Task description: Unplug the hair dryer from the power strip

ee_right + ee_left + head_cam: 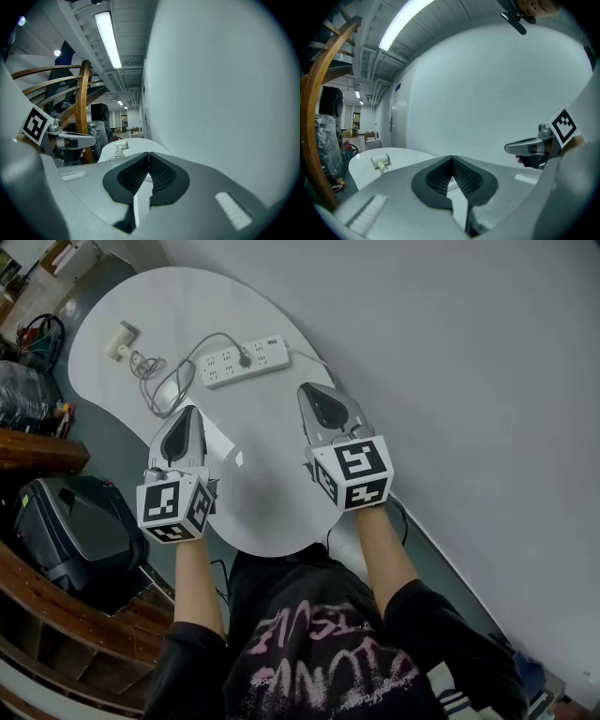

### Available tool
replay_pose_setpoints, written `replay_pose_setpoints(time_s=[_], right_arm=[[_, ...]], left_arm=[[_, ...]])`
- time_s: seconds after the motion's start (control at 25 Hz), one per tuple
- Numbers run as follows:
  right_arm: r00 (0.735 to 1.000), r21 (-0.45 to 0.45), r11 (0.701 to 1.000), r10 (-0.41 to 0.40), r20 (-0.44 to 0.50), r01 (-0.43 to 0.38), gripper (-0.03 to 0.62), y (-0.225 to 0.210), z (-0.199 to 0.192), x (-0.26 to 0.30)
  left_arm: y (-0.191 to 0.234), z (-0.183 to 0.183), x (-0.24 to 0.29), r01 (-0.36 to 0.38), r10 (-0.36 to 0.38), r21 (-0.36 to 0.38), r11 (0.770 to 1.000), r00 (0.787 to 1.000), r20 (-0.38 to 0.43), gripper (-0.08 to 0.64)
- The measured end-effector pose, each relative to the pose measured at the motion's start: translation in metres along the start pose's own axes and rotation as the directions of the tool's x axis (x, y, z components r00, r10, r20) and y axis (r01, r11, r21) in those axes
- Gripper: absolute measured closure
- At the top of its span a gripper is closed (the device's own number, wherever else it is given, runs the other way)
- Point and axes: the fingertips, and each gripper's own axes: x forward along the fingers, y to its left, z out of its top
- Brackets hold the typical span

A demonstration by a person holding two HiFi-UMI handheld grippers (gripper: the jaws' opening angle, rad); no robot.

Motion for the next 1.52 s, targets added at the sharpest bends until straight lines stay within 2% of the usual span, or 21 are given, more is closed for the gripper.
replay_pose_setpoints(time_s=[0.24, 0.8, 1.52], right_arm=[[1.000, -0.002, 1.000, 0.010, -0.008, -0.010, 0.581, -0.001, -0.004, 0.015], [0.999, 0.012, 1.000, 0.014, -0.052, -0.014, 0.581, -0.007, -0.025, 0.038], [0.996, 0.038, 0.999, 0.013, -0.091, -0.009, 0.580, -0.011, -0.047, 0.064]], left_arm=[[0.004, -0.007, 0.013, 0.003, -0.003, 0.019, 1.000, 1.000, -0.012, 0.560], [0.006, -0.031, 0.035, 0.015, -0.016, -0.030, 0.999, 0.999, -0.043, 0.560], [0.015, -0.052, 0.060, 0.026, -0.030, -0.047, 0.999, 0.996, -0.084, 0.560]])
